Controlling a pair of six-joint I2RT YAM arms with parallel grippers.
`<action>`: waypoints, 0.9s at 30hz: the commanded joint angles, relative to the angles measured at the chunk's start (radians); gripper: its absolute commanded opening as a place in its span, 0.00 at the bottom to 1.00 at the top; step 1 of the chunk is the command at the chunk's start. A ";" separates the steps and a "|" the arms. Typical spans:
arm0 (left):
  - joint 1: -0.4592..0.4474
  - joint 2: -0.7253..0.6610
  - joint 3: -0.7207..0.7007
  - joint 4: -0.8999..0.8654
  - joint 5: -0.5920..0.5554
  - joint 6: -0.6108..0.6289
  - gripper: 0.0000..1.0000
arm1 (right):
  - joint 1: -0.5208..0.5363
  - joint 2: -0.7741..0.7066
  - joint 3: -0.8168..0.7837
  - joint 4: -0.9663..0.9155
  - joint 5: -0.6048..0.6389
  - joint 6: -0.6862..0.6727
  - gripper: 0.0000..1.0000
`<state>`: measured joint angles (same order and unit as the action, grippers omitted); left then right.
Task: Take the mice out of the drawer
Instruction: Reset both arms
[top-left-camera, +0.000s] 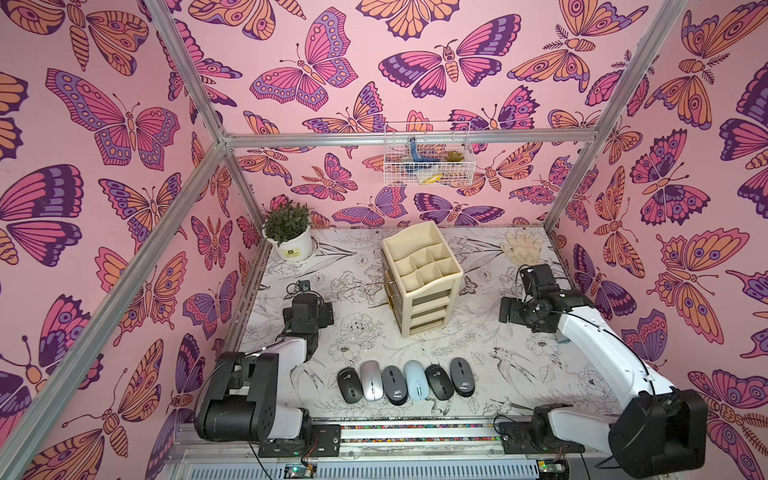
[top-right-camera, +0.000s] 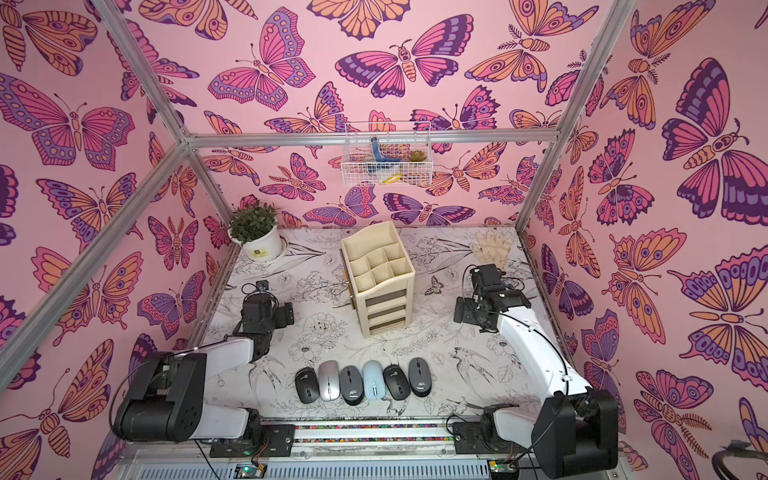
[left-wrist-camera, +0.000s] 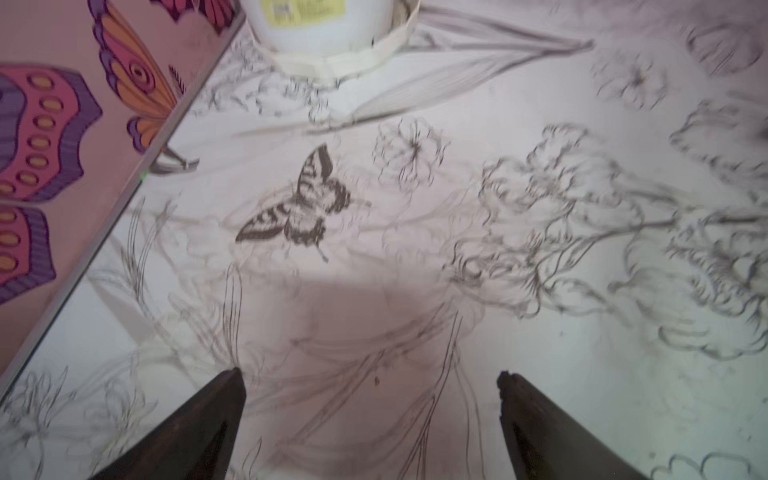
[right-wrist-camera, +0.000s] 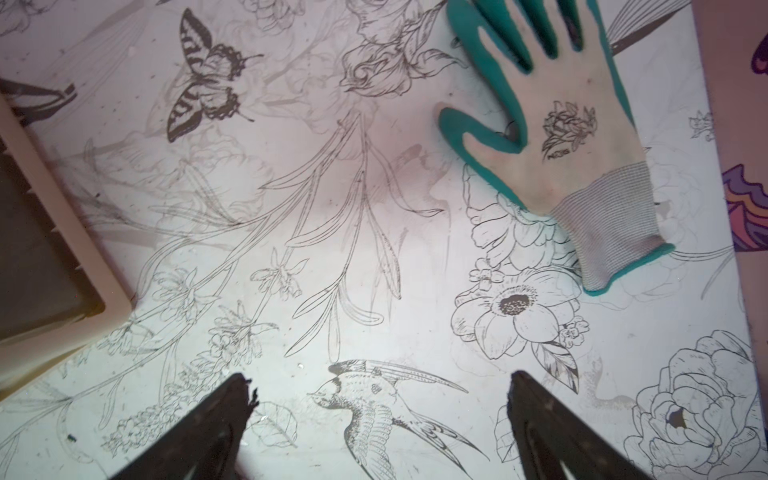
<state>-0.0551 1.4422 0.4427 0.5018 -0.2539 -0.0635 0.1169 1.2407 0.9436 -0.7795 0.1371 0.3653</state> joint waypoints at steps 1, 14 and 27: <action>0.013 0.053 -0.039 0.306 0.070 0.068 1.00 | -0.019 0.048 0.021 0.035 0.006 -0.025 0.99; 0.051 0.104 -0.079 0.421 0.165 0.062 1.00 | -0.023 0.118 -0.097 0.537 0.228 -0.194 0.99; 0.052 0.101 -0.077 0.408 0.166 0.059 1.00 | -0.019 0.178 -0.388 1.172 0.146 -0.249 0.99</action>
<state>-0.0059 1.5394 0.3702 0.8791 -0.0998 -0.0147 0.0940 1.4040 0.5922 0.2016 0.3141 0.1299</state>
